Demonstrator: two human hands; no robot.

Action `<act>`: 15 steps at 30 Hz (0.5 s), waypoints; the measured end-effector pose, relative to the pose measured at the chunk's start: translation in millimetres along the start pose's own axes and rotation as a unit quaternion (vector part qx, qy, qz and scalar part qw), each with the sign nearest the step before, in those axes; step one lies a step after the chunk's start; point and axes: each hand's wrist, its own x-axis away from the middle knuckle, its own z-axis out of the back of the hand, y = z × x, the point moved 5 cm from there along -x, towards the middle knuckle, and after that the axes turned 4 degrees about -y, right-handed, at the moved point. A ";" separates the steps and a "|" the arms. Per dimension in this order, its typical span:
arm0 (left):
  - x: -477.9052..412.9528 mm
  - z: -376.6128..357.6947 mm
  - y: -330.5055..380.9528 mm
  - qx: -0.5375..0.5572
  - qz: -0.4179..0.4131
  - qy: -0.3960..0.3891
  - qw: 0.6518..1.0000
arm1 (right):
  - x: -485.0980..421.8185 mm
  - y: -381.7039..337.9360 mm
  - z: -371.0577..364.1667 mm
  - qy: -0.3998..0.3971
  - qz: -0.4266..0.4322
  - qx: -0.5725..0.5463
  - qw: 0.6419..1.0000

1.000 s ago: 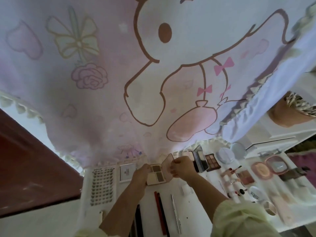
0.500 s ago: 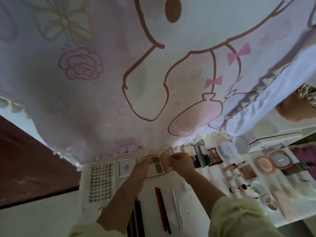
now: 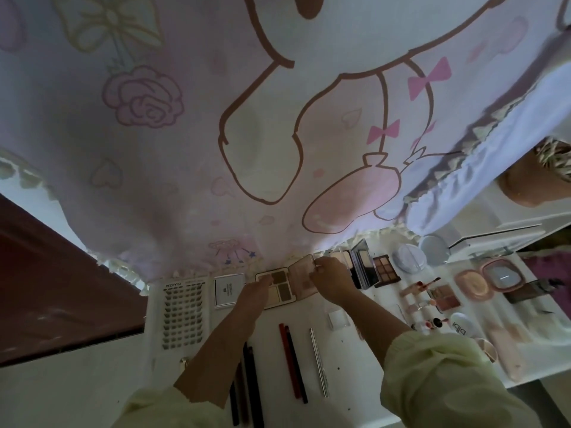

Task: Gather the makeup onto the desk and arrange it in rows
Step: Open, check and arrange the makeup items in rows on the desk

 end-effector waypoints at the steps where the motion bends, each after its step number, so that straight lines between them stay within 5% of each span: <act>1: 0.4 0.3 0.3 -0.010 -0.005 0.002 1.000 | 0.4 -1.4 2.5 0.002 0.006 0.004 1.000; 11: 48.1 -3.5 12.7 -0.033 -0.206 0.079 0.975 | 37.4 -17.6 40.9 0.072 0.079 -0.064 0.992; 15: 69.1 -23.2 -19.8 -0.095 -0.211 0.073 0.970 | 77.4 -7.8 35.4 0.045 0.106 -0.070 0.991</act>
